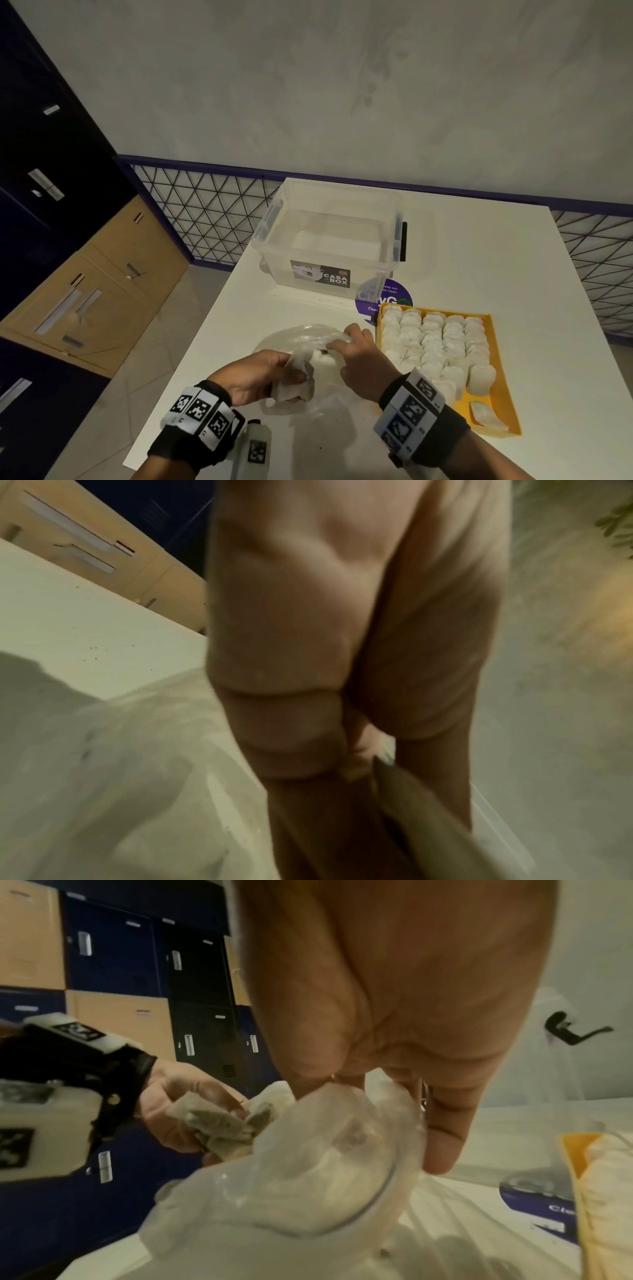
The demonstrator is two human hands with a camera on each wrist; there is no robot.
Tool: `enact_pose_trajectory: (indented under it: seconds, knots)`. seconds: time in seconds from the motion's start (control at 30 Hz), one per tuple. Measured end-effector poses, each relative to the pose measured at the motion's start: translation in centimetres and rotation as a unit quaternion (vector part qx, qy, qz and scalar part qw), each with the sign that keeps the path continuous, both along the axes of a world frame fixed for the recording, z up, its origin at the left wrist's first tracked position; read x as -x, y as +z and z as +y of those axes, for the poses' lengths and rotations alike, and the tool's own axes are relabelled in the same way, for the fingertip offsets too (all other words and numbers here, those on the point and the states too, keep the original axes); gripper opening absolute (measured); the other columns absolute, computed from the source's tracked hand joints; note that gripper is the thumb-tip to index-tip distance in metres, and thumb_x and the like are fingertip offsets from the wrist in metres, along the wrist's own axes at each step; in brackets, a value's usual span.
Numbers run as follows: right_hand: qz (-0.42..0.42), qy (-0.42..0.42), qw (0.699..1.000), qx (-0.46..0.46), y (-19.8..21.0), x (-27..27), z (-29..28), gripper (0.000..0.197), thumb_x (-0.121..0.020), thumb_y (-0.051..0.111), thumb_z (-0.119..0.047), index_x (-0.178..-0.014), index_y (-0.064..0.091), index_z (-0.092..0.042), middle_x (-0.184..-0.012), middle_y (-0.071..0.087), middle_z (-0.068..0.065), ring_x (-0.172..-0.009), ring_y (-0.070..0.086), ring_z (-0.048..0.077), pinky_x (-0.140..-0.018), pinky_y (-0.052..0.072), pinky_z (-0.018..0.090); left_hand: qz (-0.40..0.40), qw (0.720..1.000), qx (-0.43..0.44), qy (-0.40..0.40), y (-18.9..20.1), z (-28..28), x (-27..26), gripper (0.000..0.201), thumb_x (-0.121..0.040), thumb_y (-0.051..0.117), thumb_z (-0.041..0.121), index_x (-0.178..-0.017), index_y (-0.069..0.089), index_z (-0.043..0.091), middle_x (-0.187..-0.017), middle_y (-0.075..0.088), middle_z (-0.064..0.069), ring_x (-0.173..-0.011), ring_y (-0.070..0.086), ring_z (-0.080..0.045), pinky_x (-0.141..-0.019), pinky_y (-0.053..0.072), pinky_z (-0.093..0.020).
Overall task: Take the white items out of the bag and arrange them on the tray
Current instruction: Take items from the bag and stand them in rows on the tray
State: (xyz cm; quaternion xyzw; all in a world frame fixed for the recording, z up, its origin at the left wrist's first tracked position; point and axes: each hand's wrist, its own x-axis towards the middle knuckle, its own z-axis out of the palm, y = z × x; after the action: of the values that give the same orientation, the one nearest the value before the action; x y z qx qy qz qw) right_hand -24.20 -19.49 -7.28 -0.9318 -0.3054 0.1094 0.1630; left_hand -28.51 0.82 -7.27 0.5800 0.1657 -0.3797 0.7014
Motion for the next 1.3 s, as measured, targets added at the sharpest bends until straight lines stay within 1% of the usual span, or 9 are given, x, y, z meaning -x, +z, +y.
enact_pose_trajectory:
  seconds: [0.1, 0.23, 0.33, 0.5, 0.63, 0.77, 0.9, 1.13, 1.3]
  knots:
    - [0.040, 0.011, 0.999, 0.035, 0.5, 0.1, -0.5, 0.042, -0.087, 0.045, -0.008, -0.127, 0.053, -0.015, -0.127, 0.045, 0.014, -0.108, 0.045, 0.031, -0.097, 0.040, 0.033, -0.007, 1.000, 0.020, 0.000, 0.5, -0.5, 0.0, 0.020, -0.080, 0.068, 0.010, -0.100, 0.067, 0.008, -0.103, 0.064, -0.014, -0.095, 0.061, -0.026, -0.089, 0.048, -0.036]
    - [0.054, 0.020, 0.998, 0.033, 1.3, 0.3, -1.2, 0.040, -0.089, 0.047, -0.019, -0.128, 0.053, -0.026, -0.138, 0.037, 0.007, -0.117, 0.038, 0.029, -0.099, 0.037, 0.032, -0.043, 0.998, 0.037, 0.014, 1.3, -1.1, 0.0, 0.016, -0.089, 0.058, 0.005, -0.103, 0.064, 0.001, -0.091, 0.065, -0.012, -0.078, 0.062, -0.019, -0.070, 0.050, -0.026]
    - [0.057, 0.007, 0.998, -0.021, 2.9, 0.3, -1.7, 0.032, -0.091, 0.044, -0.019, -0.120, 0.056, -0.020, -0.141, 0.034, 0.003, -0.123, 0.032, 0.023, -0.102, 0.030, 0.030, -0.056, 0.997, 0.047, 0.033, 1.8, -1.3, -0.2, 0.026, -0.084, 0.064, 0.009, -0.107, 0.064, -0.003, -0.097, 0.066, -0.015, -0.080, 0.064, -0.019, -0.072, 0.052, -0.025]
    - [0.118, -0.031, 0.969, -0.213, 5.8, -0.6, -1.9, 0.024, -0.089, 0.048, -0.020, -0.111, 0.054, -0.026, -0.118, 0.048, -0.007, -0.107, 0.039, 0.008, -0.092, 0.034, 0.023, -0.049, 0.997, 0.061, 0.019, 2.9, -2.4, -0.9, 0.033, -0.078, 0.065, 0.009, -0.110, 0.065, 0.000, -0.103, 0.067, -0.015, -0.082, 0.066, -0.019, -0.066, 0.053, -0.024]
    - [0.138, -0.016, 0.963, -0.231, 6.0, -1.4, -1.9, 0.014, -0.087, 0.058, -0.021, -0.100, 0.063, -0.023, -0.101, 0.063, -0.007, -0.096, 0.052, 0.011, -0.085, 0.042, 0.026, -0.058, 0.995, 0.076, -0.021, 3.6, -3.3, -1.7, 0.034, -0.084, 0.062, 0.007, -0.117, 0.060, -0.002, -0.107, 0.066, -0.016, -0.087, 0.067, -0.021, -0.073, 0.055, -0.024]
    - [0.168, -0.059, 0.945, -0.275, 6.1, -1.8, -2.4, 0.009, -0.086, 0.061, -0.013, -0.089, 0.065, -0.020, -0.079, 0.060, -0.010, -0.074, 0.052, 0.001, -0.069, 0.040, 0.013, -0.063, 0.994, 0.089, -0.027, 4.1, -4.1, -2.2, 0.038, -0.085, 0.061, 0.007, -0.121, 0.057, -0.003, -0.108, 0.065, -0.014, -0.090, 0.066, -0.018, -0.069, 0.054, -0.022]
    - [0.187, -0.097, 0.929, -0.304, 6.1, -2.2, -3.2, 0.011, -0.086, 0.062, -0.011, -0.095, 0.067, -0.014, -0.073, 0.058, -0.012, -0.066, 0.051, -0.006, -0.066, 0.040, 0.007, -0.056, 0.993, 0.099, -0.030, 4.4, -4.7, -2.4, 0.034, -0.087, 0.059, 0.005, -0.121, 0.058, -0.002, -0.108, 0.066, -0.014, -0.090, 0.067, -0.019, -0.069, 0.055, -0.023]
    - [0.177, -0.129, 0.907, -0.359, 7.7, -2.8, -4.6, 0.013, -0.084, 0.065, -0.009, -0.086, 0.065, -0.022, -0.074, 0.057, -0.004, -0.065, 0.048, 0.002, -0.063, 0.042, 0.005, -0.056, 0.994, 0.084, -0.039, 4.8, -6.0, -2.6, 0.029, -0.087, 0.060, 0.005, -0.115, 0.063, 0.004, -0.106, 0.068, -0.011, -0.089, 0.068, -0.017, -0.069, 0.054, -0.022]
    - [0.114, -0.138, 0.929, -0.324, 9.6, -3.4, -7.9, 0.017, -0.084, 0.065, -0.012, -0.081, 0.063, -0.028, -0.075, 0.060, -0.007, -0.063, 0.048, -0.002, -0.062, 0.040, 0.005, -0.058, 0.996, 0.057, -0.038, 4.8, -6.8, -2.8, 0.026, -0.091, 0.054, 0.001, -0.114, 0.063, 0.003, -0.095, 0.072, -0.005, -0.077, 0.069, -0.012, -0.061, 0.052, -0.019]
